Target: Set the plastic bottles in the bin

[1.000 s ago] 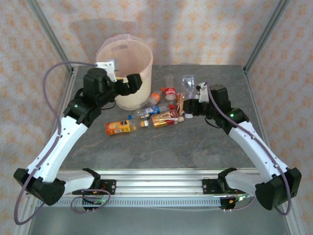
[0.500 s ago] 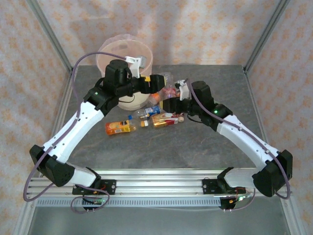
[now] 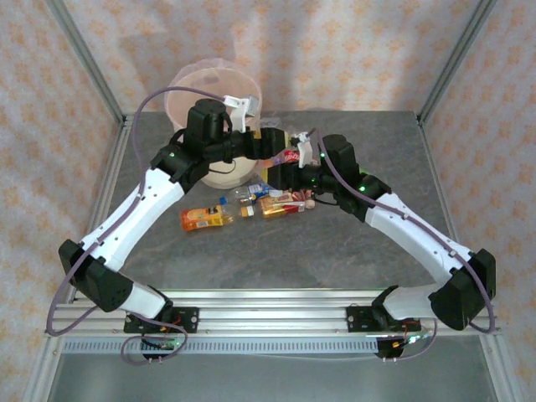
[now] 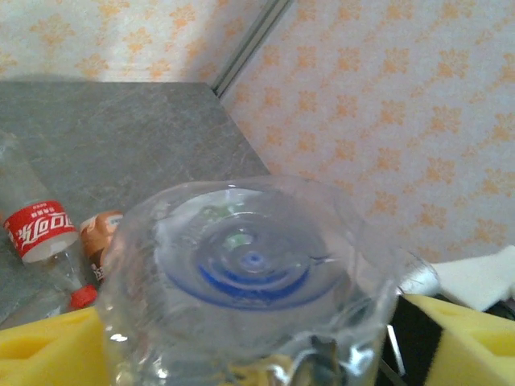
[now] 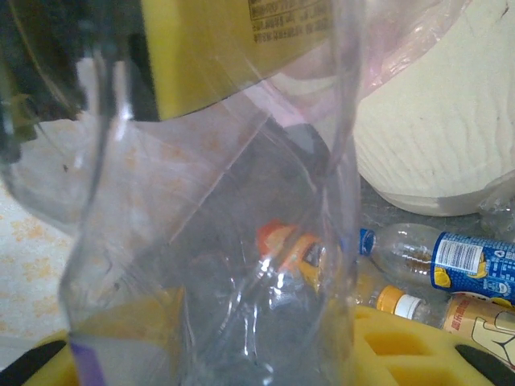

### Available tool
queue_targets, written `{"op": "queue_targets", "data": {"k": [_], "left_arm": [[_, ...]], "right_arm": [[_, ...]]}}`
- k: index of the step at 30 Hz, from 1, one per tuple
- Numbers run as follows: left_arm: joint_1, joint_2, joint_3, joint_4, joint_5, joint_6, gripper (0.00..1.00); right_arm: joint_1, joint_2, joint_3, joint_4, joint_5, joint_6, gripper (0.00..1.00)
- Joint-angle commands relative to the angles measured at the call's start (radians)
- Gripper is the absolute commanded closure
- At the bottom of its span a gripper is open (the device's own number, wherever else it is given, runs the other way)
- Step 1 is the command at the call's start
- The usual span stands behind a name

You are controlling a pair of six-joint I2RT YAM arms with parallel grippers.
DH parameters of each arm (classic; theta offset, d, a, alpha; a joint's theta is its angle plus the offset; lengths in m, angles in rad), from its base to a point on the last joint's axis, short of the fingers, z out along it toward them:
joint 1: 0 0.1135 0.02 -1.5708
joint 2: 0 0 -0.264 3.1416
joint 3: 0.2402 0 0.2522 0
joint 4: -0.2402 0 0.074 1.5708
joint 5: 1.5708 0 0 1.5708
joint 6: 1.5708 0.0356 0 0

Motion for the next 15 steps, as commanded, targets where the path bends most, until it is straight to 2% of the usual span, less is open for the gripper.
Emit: {"op": "queue_targets", "data": {"k": [1,6,10,12,15], "left_arm": [[-0.004,0.001,0.027,0.019,0.025,0.002,0.26],[-0.005,-0.002,0.030,0.025,0.034,-0.001,0.46],[-0.004,-0.015,0.035,0.019,0.024,0.009,0.52],[-0.005,-0.023,0.037,0.020,0.013,0.015,0.53],[-0.004,-0.032,0.050,0.004,-0.016,0.035,0.54]], "right_arm": [[0.012,-0.004,0.041,0.073,-0.033,0.005,0.65],[0.012,-0.001,0.041,0.094,-0.037,0.017,0.65],[0.012,-0.001,0.046,0.084,-0.030,0.014,0.62],[0.012,-0.004,0.050,0.069,-0.020,0.009,0.55],[0.012,-0.013,0.060,0.028,0.018,-0.005,0.39]]}}
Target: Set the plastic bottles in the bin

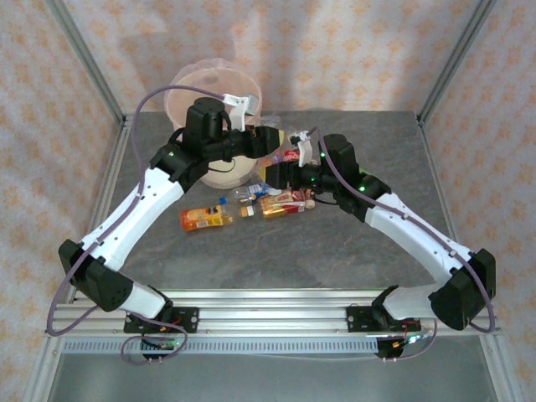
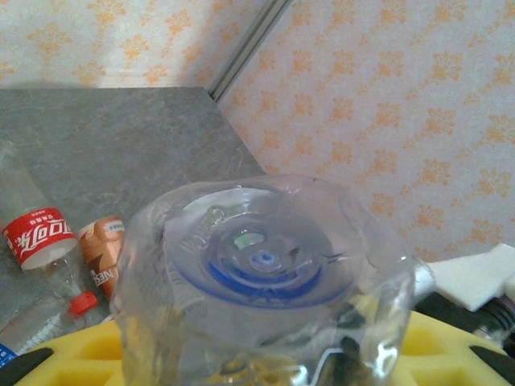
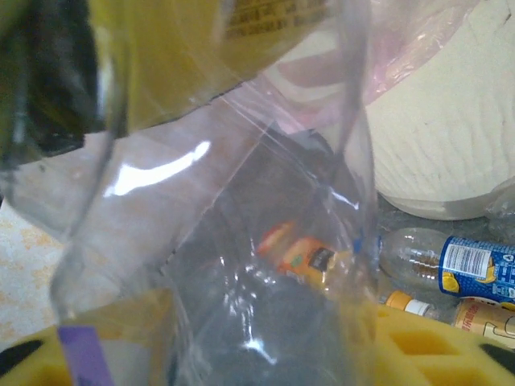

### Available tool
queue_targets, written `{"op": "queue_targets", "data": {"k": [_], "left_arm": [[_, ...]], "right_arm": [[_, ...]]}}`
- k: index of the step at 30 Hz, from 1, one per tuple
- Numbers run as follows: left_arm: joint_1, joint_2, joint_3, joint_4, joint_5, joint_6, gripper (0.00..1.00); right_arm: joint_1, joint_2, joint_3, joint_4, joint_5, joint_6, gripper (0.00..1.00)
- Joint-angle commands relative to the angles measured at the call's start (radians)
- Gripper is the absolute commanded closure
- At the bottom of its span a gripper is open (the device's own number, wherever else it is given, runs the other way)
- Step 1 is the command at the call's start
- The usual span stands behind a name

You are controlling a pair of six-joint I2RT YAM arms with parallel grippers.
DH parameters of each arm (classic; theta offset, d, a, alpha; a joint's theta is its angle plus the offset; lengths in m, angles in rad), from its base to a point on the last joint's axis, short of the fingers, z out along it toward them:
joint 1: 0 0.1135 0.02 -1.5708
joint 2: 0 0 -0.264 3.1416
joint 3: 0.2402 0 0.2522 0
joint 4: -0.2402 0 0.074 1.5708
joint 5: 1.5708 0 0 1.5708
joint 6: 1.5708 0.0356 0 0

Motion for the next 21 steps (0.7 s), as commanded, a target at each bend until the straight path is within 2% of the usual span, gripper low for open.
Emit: {"op": "queue_targets", "data": {"k": [1,7,14,19,21], "left_arm": [[-0.004,-0.036,0.050,-0.015,-0.036,0.035,0.55],[0.043,-0.028,0.163,-0.106,-0.142,0.124,0.56],[0.159,0.027,0.370,-0.127,-0.263,0.261,0.54],[0.215,0.148,0.579,-0.218,-0.375,0.366,0.53],[0.233,0.201,0.651,-0.262,-0.408,0.400,0.53]], "right_arm": [[0.009,-0.019,0.061,-0.004,0.032,-0.031,0.34],[0.009,-0.080,0.078,-0.116,0.151,-0.057,0.02],[0.009,-0.155,0.084,-0.248,0.387,-0.049,0.01],[0.004,-0.159,0.133,-0.419,0.697,0.020,0.01],[-0.011,-0.153,0.156,-0.482,0.780,0.051,0.01]]}}
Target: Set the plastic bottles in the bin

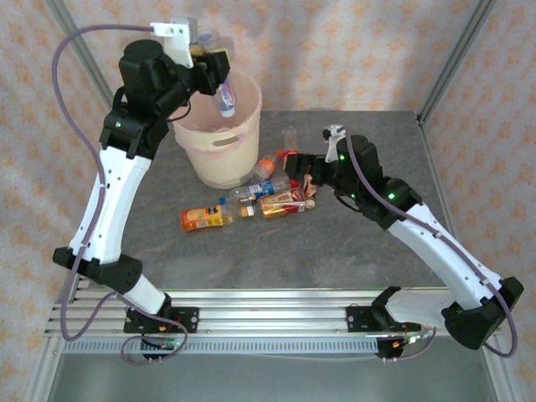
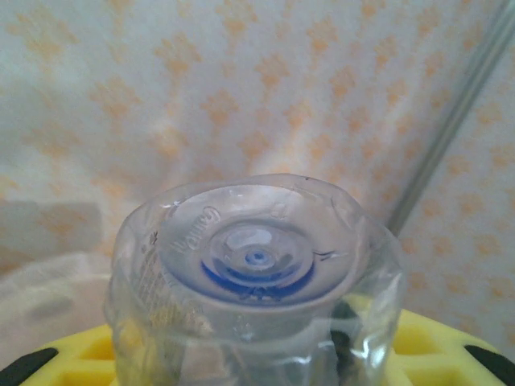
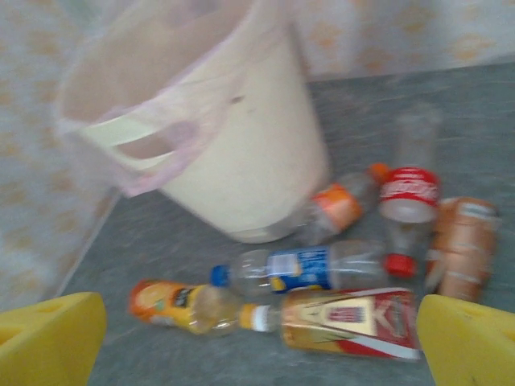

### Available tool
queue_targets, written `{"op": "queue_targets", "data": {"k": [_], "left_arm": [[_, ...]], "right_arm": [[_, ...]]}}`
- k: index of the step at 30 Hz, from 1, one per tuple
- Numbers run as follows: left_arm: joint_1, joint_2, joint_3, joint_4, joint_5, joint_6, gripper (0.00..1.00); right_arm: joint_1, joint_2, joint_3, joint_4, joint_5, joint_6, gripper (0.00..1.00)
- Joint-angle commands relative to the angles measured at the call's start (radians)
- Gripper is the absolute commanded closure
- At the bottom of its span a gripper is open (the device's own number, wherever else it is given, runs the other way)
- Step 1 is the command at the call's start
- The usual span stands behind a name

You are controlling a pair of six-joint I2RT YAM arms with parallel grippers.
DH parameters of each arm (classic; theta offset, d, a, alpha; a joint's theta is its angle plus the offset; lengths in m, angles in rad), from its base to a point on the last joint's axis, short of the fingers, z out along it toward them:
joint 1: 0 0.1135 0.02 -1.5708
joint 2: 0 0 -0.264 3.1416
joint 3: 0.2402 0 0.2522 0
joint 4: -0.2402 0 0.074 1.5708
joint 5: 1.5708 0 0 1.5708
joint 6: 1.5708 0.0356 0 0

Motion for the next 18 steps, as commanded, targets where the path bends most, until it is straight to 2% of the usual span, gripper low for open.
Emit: {"op": "queue_targets", "data": {"k": [1,5,10,18], "left_arm": [[0.030,0.093,0.095,-0.117,-0.105,0.113,0.53],[0.068,0.183,0.180,-0.174,-0.131,0.146,0.53],[0.105,0.279,0.244,-0.237,-0.139,0.183,0.53],[0.123,0.387,0.261,-0.302,-0.183,0.261,0.51]], "right_arm": [[-0.027,-0.004,0.055,-0.165,0.252,0.068,0.01],[-0.127,0.014,0.076,-0.235,0.238,0.091,0.01],[-0.325,0.065,0.059,-0.256,0.102,0.073,0.01],[-0.531,0.187,0.048,-0.240,-0.006,0.008,0.01]]}}
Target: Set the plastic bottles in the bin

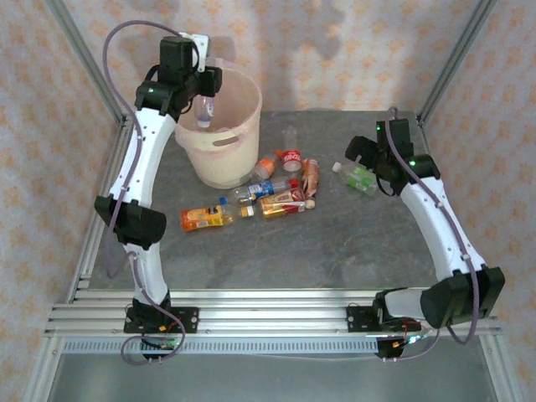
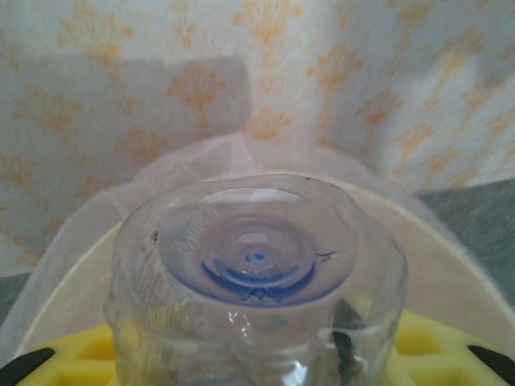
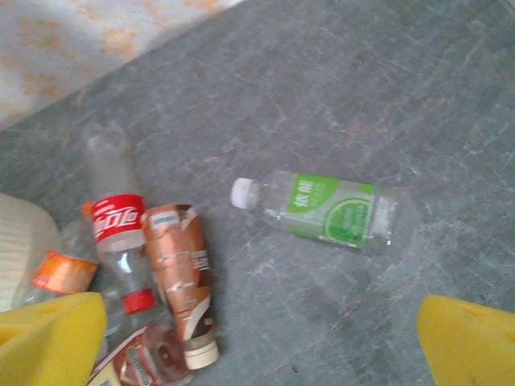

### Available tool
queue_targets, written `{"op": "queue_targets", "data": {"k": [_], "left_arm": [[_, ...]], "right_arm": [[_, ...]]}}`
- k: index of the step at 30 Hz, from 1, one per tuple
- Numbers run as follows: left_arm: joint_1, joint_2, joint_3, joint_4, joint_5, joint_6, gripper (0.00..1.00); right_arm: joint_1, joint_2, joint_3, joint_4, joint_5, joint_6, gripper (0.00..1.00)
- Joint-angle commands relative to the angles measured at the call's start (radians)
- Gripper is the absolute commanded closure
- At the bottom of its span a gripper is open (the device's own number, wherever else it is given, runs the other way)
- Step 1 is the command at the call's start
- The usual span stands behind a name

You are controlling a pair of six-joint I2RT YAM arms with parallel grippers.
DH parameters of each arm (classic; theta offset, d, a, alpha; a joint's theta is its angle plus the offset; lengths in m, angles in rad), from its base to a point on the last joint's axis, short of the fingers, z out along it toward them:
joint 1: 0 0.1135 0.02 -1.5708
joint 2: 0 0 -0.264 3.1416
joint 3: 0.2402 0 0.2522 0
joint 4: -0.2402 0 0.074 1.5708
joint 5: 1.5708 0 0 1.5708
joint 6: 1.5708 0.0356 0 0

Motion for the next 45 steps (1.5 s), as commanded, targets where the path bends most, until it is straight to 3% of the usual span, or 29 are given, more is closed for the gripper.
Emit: {"op": "queue_targets", "data": {"k": [1,11,22,31,35,45], "left_arm": [[0.009,0.008,0.040,-0.050,-0.048,0.065,0.51],[0.010,0.084,0.070,-0.150,-0.173,0.118,0.44],[0.011,0.108,0.078,-0.167,-0.217,0.117,0.18],[0.010,0.043,0.086,-0.182,-0.178,0.080,0.09],[0.009,-0.012,0.075,-0.186,-0.127,0.051,0.00],[0.009,-0.204,-0.054,-0.155,0.014,-0.024,0.00]], "right_arm": [[-0.052,0.043,0.003,-0.011,-0.058,-0.052,0.01],[-0.148,0.333,0.135,-0.086,-0.159,-0.149,0.00],[-0.150,0.531,0.246,-0.055,-0.161,-0.226,0.00],[-0.150,0.613,0.268,0.004,-0.193,-0.266,0.00],[-0.150,0.656,0.302,0.001,-0.211,-0.287,0.00],[-0.151,0.751,0.386,-0.005,-0.252,-0.345,0.01]]}}
